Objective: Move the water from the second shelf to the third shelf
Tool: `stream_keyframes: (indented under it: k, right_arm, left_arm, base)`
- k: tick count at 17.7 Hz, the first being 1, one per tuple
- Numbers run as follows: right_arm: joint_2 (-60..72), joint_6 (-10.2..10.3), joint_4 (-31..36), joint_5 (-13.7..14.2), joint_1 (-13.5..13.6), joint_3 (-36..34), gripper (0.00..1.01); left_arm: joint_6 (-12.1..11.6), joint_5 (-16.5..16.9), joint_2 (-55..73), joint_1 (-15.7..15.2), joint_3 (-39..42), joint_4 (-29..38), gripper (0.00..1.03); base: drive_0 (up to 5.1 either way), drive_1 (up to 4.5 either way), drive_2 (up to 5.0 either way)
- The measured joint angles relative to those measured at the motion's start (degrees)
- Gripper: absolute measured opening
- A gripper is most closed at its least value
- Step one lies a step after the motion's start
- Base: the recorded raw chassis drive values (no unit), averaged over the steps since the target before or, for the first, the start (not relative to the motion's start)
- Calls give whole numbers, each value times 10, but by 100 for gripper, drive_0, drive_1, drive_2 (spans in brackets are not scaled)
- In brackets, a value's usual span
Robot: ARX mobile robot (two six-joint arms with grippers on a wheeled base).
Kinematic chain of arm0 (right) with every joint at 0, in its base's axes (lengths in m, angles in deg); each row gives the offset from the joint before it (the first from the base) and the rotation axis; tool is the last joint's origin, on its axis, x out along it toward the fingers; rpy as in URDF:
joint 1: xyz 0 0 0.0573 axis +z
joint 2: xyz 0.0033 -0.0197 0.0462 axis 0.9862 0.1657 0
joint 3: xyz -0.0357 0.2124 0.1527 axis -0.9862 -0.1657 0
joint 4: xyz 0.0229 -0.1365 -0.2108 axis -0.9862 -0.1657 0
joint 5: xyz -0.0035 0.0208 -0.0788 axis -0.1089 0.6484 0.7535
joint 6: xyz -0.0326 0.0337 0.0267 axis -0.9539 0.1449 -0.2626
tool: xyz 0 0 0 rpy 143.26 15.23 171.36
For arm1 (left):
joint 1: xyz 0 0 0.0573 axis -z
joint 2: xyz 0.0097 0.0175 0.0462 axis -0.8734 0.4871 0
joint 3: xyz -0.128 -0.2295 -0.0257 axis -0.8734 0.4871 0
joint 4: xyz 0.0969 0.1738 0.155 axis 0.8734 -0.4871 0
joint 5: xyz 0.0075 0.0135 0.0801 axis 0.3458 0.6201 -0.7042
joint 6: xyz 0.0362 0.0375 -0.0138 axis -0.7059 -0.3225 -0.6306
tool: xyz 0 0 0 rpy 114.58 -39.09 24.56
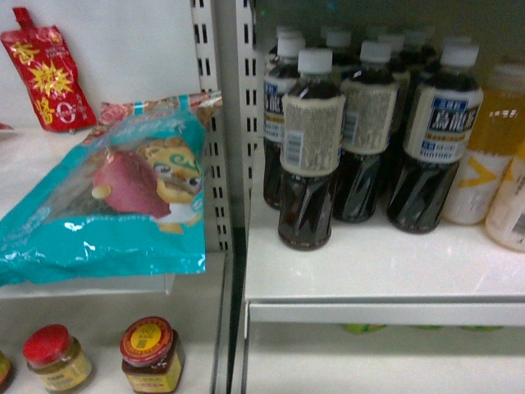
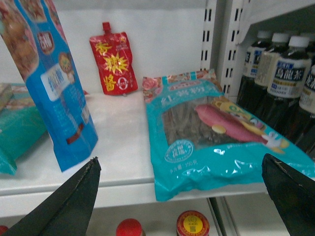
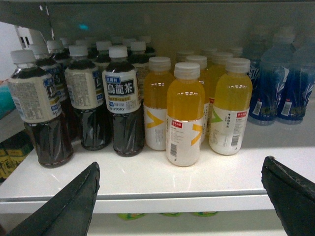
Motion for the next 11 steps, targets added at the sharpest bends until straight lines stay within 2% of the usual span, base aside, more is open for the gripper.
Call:
stream_keyframes:
  k: [11]
  right_arm:
    - [0, -1, -1, 0, 0, 0, 98]
  left_arm:
    - [0, 0, 0, 0, 0, -1, 98]
  base:
    - [0, 0, 0]
